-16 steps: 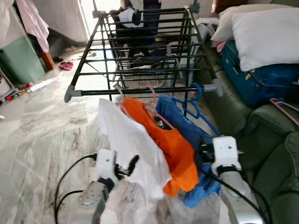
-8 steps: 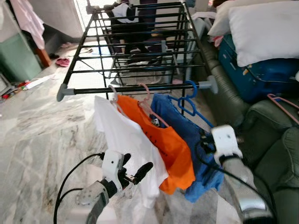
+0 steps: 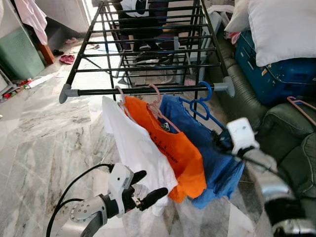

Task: Hang hanger

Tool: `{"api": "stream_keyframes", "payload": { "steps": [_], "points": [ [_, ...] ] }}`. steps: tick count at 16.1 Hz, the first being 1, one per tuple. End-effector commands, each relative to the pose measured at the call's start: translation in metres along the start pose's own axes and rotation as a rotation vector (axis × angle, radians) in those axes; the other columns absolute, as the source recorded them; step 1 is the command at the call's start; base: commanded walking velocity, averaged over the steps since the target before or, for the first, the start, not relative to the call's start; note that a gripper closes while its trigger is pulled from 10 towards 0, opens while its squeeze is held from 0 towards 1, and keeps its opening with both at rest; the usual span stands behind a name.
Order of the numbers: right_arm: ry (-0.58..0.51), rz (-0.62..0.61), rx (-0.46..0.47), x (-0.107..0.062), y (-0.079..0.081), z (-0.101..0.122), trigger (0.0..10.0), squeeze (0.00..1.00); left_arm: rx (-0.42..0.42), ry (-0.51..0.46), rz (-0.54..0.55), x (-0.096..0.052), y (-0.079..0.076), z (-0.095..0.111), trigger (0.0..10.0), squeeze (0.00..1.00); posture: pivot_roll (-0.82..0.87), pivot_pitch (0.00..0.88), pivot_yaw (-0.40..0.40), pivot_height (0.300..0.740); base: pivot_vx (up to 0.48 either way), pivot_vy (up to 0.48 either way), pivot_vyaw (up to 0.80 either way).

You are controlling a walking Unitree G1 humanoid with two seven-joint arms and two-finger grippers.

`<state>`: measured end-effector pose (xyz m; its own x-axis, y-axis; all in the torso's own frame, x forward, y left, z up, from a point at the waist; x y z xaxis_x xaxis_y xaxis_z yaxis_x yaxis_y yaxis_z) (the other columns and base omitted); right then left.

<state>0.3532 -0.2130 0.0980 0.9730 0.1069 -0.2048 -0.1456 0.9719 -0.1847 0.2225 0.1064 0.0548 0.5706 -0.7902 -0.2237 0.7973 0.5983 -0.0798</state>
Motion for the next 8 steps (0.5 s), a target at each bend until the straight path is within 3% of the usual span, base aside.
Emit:
{"api": "stream_keyframes", "payload": {
  "steps": [1, 4, 6, 8],
  "points": [
    [-0.005, 0.018, -0.010, 0.005, -0.002, 0.005, 10.0, 0.00, 0.031, 0.005, 0.004, -0.003, 0.001, 0.002, 10.0, 0.00, -0.07, 0.059, 0.071, 0.740, 0.000, 0.000, 0.00],
    [0.047, 0.100, 0.005, 0.019, -0.001, 0.010, 10.0, 0.00, 0.078, 0.009, 0.024, 0.000, 0.000, 0.000, 10.0, 0.00, -0.07, 0.065, 0.070, 0.740, 0.000, 0.000, 0.00],
    [0.082, 0.155, -0.009, 0.024, 0.004, 0.010, 10.0, 0.00, 0.140, -0.006, 0.124, 0.004, 0.010, 0.003, 10.0, 0.00, -0.07, 0.067, 0.071, 0.740, 0.000, 0.000, 0.00],
    [0.125, 0.171, 0.009, 0.028, 0.005, 0.009, 10.0, 0.00, 0.146, -0.019, 0.157, 0.010, 0.012, 0.006, 10.0, 0.00, -0.06, 0.065, 0.072, 0.740, 0.000, 0.000, 0.00]
  ]
}}
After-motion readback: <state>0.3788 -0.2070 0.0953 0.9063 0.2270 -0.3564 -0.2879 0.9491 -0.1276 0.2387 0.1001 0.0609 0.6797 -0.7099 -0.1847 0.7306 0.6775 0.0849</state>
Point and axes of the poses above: a point about 5 cm out from each wrist's last joint towards the gripper, its own x axis pointing out of the wrist towards the gripper, its own z axis along the axis of the wrist's last joint, y = z × x, the point moved 2 cm from there along x, pointing out of the wrist towards the gripper, and after that the axes turned 12 degrees about x, right-handed, at the moved point
